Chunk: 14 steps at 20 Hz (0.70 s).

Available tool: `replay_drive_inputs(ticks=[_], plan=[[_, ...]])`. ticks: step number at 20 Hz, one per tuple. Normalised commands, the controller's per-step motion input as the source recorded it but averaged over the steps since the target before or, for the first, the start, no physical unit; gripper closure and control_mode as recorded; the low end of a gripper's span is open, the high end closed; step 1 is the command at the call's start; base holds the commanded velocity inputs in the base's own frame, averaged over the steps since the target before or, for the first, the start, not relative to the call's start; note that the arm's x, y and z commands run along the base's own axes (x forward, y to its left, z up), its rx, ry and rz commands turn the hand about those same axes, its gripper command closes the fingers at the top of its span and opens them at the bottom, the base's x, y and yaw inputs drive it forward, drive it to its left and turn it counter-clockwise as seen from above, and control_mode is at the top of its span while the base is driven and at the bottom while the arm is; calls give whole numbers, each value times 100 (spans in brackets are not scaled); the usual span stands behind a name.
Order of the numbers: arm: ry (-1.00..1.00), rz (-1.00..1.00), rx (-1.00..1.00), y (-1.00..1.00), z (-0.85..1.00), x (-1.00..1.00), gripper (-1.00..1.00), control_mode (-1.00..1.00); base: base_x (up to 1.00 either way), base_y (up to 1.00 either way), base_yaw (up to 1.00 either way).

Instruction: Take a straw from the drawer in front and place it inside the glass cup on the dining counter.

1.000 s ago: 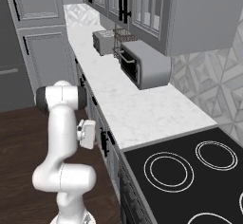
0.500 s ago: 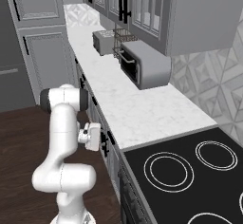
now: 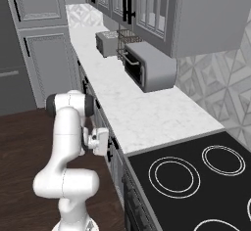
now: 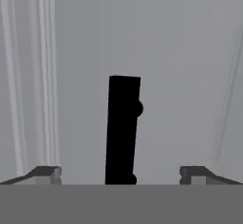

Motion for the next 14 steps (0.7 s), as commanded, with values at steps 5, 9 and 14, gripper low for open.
replay_drive_inputs(ticks=[5, 9, 14], plan=[[1, 7, 0, 0, -35, 54, -100, -100, 0, 0, 0], [3, 3, 0, 0, -34, 38, -100, -100, 0, 0, 0], [0, 0, 0, -11, -3, 2, 100, -100, 0, 0, 0]])
